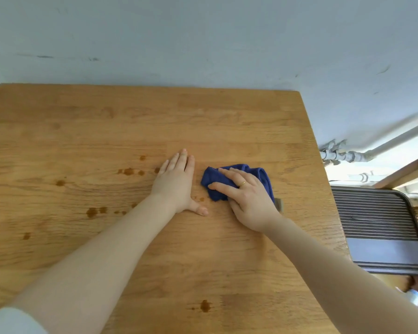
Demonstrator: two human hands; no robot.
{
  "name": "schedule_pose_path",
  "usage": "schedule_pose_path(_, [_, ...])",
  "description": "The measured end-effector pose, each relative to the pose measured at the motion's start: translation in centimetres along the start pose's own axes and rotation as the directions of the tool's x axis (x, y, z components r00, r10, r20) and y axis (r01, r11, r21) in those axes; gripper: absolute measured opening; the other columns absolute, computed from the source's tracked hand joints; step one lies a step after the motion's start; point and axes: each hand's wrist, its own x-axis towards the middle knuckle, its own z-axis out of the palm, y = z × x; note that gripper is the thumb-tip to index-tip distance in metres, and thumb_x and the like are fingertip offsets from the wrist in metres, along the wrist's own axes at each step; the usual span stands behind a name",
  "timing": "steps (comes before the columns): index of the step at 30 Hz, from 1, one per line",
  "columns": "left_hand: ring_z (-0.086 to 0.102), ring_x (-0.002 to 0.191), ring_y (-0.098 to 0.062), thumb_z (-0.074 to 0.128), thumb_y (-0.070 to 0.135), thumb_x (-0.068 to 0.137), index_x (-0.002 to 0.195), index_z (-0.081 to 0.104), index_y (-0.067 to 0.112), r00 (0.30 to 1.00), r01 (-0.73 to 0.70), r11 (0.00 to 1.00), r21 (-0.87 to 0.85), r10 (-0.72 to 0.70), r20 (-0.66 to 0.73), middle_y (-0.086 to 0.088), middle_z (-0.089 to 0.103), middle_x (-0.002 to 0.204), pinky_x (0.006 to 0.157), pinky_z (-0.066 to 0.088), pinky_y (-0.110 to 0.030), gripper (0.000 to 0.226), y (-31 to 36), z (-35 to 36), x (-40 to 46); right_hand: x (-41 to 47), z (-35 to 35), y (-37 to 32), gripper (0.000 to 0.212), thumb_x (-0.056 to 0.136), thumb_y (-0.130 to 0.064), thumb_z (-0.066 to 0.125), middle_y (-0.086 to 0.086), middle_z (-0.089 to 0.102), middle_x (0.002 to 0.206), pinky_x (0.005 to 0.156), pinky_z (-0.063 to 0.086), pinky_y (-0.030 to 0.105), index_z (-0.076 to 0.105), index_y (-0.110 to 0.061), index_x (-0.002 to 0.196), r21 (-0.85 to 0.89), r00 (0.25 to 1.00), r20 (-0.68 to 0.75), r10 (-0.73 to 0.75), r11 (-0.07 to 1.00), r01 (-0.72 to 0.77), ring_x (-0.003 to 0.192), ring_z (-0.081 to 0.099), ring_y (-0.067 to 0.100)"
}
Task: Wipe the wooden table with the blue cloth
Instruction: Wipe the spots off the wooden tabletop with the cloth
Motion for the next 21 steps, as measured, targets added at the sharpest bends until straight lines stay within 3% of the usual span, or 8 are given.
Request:
schedule_pose_path(3, [-0.01, 0.145, -0.022, 0.07, 0.072, 0.052, 0.149, -0.01, 0.011, 1.0, 0.009, 1.0, 0.011, -0.009, 0.013, -0.01, -0.018, 0.156, 0.119, -0.001, -0.037, 0.14, 0.2, -0.3, 0.0, 2.9, -0.6, 1.9, 0.047, 0.084, -0.018, 0.033, 0.012, 0.049, 0.137, 0.1, 0.035, 0.051, 0.058, -0.027, 0.123, -0.017, 0.999, -0.04, 0.003, 1.0, -0.004, 0.123, 0.045, 0.039])
schedule_pose_path(6, [-0.01, 0.145, -0.022, 0.07, 0.072, 0.052, 0.149, -0.01, 0.011, 0.999, 0.037, 0.998, 0.044, -0.038, 0.025, -0.008, -0.018, 0.156, 0.118, -0.002, -0.036, 0.139, 0.5, -0.3, -0.3, 6.3, -1.0, 2.2, 0.044, 0.088, -0.011, 0.038, 0.014, 0.047, 0.138, 0.104, 0.03, 0.05, 0.059, -0.025, 0.123, 0.053, 0.978, -0.116, 0.175, 0.984, -0.17, 0.125, 0.042, 0.038])
schedule_pose_path(8, [-0.01, 0.145, -0.021, 0.07, 0.072, 0.053, 0.149, -0.01, 0.012, 0.998, 0.051, 0.997, 0.058, -0.053, 0.031, -0.007, -0.017, 0.156, 0.117, -0.002, -0.036, 0.138, 0.6, -0.4, -0.4, 7.0, -0.9, 1.8, 0.044, 0.089, -0.005, 0.042, 0.011, 0.041, 0.143, 0.108, 0.023, 0.047, 0.056, -0.026, 0.126, 0.072, 0.972, -0.105, 0.212, 0.976, -0.205, 0.131, 0.035, 0.035])
schedule_pose_path(14, [-0.012, 0.145, -0.021, 0.069, 0.073, 0.053, 0.149, -0.011, 0.013, 0.991, 0.107, 0.99, 0.092, -0.113, 0.067, -0.006, -0.018, 0.157, 0.116, -0.004, -0.038, 0.138, 1.2, -0.8, -0.5, -0.4, -0.2, -0.2, 0.043, 0.083, -0.019, 0.037, 0.012, 0.051, 0.135, 0.1, 0.036, 0.052, 0.06, -0.025, 0.119, 0.078, 0.999, -0.045, 0.0, 0.997, 0.003, 0.123, 0.046, 0.039])
schedule_pose_path(17, [-0.024, 0.141, -0.029, 0.061, 0.081, 0.052, 0.149, -0.01, 0.016, 0.99, 0.13, 0.97, 0.206, -0.138, 0.027, -0.004, -0.015, 0.157, 0.114, -0.012, -0.045, 0.136, 1.5, -0.8, -0.5, -0.4, -0.4, 0.8, 0.043, 0.083, -0.018, 0.04, 0.009, 0.052, 0.134, 0.1, 0.037, 0.051, 0.061, -0.028, 0.119, 0.106, 0.997, -0.007, -0.077, 0.991, 0.078, 0.122, 0.047, 0.037])
schedule_pose_path(19, [-0.029, 0.138, -0.033, 0.058, 0.082, 0.053, 0.149, -0.011, 0.019, 0.987, 0.152, 0.96, 0.235, -0.162, 0.021, -0.003, -0.015, 0.157, 0.113, -0.014, -0.047, 0.134, 1.7, -0.8, -0.5, 1.5, -0.4, 2.1, 0.043, 0.083, -0.02, 0.039, 0.01, 0.053, 0.133, 0.1, 0.038, 0.052, 0.061, -0.027, 0.119, 0.098, 0.995, -0.033, -0.092, 0.991, 0.095, 0.121, 0.047, 0.037])
schedule_pose_path(21, [-0.027, 0.139, -0.032, 0.061, 0.08, 0.053, 0.149, -0.012, 0.021, 0.983, 0.167, 0.964, 0.205, -0.179, 0.039, -0.002, -0.015, 0.157, 0.114, -0.01, -0.046, 0.134, 1.7, -0.7, -0.5, 4.2, -0.4, 2.9, 0.044, 0.084, -0.023, 0.036, 0.013, 0.053, 0.133, 0.099, 0.039, 0.053, 0.061, -0.026, 0.12, 0.097, 0.997, -0.08, -0.013, 0.995, 0.02, 0.12, 0.048, 0.038])
